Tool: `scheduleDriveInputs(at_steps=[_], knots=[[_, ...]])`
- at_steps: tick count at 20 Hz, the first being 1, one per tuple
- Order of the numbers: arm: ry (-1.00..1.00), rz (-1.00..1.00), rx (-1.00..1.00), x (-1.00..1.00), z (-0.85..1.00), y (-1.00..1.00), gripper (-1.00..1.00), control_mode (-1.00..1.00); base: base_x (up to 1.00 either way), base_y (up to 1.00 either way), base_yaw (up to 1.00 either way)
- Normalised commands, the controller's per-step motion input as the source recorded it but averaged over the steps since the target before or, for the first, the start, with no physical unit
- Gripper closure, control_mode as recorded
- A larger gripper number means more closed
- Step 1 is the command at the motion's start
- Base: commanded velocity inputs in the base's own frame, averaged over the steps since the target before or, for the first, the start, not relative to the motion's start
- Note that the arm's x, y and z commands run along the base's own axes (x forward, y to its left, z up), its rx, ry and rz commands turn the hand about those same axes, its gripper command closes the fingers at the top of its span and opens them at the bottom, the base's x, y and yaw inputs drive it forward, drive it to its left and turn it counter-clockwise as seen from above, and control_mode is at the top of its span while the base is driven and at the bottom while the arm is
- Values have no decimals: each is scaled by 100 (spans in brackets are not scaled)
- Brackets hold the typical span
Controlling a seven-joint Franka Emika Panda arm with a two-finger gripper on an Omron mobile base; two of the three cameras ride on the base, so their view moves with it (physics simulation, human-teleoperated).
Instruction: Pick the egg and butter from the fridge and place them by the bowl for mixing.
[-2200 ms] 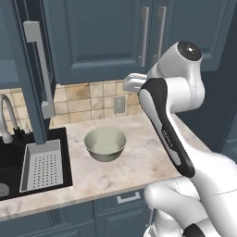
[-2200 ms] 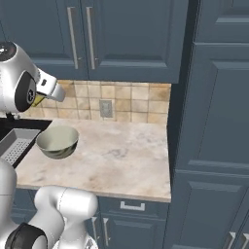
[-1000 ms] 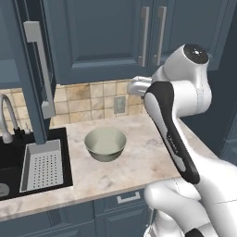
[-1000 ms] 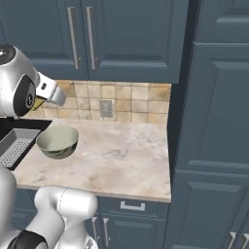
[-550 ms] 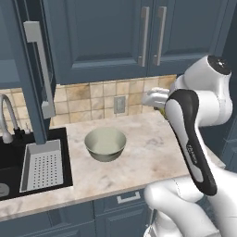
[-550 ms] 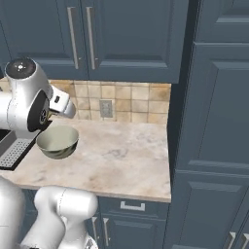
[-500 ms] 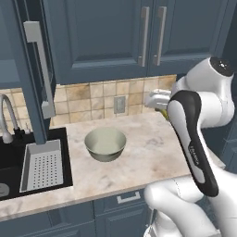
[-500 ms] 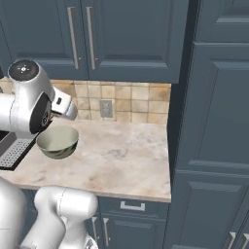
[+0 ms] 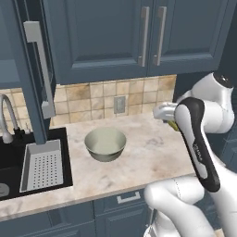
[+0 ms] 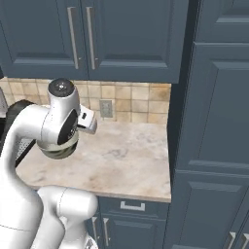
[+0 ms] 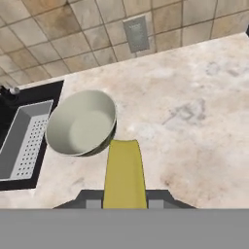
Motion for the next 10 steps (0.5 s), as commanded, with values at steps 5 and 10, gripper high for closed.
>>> scheduleDriveInputs(at_steps=[5, 10], knots=[[7, 0, 0, 69, -52, -14, 100, -100, 0, 0, 0], [13, 0, -1, 68, -60, -4, 100, -100, 0, 0, 0]])
